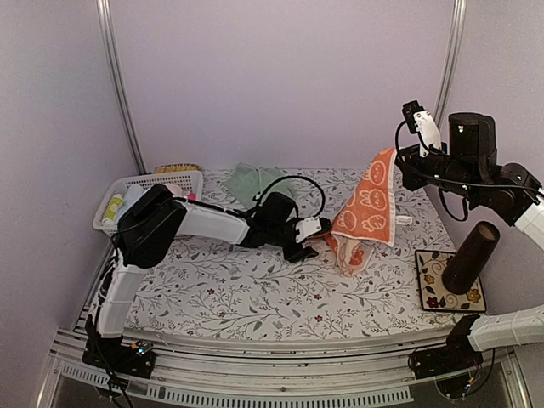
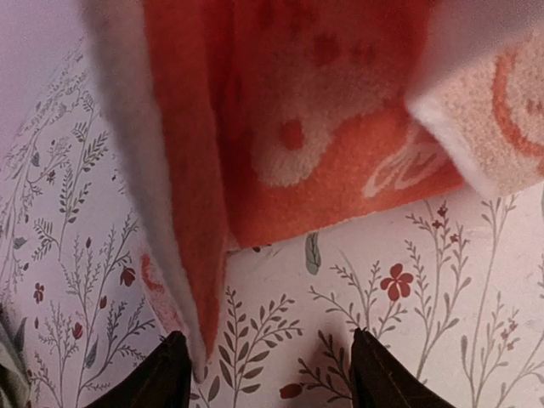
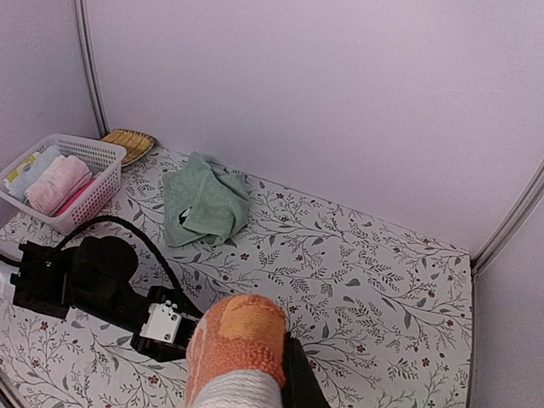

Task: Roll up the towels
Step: Flatten out the towel at the center of the board.

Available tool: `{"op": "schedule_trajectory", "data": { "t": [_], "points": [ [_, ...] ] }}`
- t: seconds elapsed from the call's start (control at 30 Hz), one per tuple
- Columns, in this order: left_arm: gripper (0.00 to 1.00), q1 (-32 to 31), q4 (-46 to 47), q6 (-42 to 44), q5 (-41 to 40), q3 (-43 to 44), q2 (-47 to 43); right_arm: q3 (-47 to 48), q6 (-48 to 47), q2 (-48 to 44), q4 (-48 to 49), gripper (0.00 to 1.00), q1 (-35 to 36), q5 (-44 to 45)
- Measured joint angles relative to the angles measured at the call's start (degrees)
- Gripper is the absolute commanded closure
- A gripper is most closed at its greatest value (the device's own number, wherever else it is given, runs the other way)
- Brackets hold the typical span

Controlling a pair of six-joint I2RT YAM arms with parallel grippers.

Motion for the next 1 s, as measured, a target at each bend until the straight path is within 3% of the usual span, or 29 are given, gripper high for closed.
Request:
{"op": "schedule_trajectory", "data": {
  "t": [0.13,0.27,0.6,1.0],
  "points": [
    [0.62,-0.07,-4.22,1.62,-0.85,6.14,3.54,-0.22,-0.02,-0.22,-0.09,0.98,0.00,0.31],
    [1.00,-0.09,-7.06,2.75,-1.05,9.05,5.07,-0.22,-0.02,-0.24,-0.20,0.98,0.00,0.37],
    [1.00,0.35,-7.41,1.88,-3.06,6.01,3.21,-0.22,-0.44,-0.24,-0.70,0.98,0.00,0.57],
    [1.00,1.55,-4.35,-7.87,-15.61,-11.91,-25.70,-0.57,-3.69,1.36,-0.96,0.98,0.00,-0.90]
  ]
}}
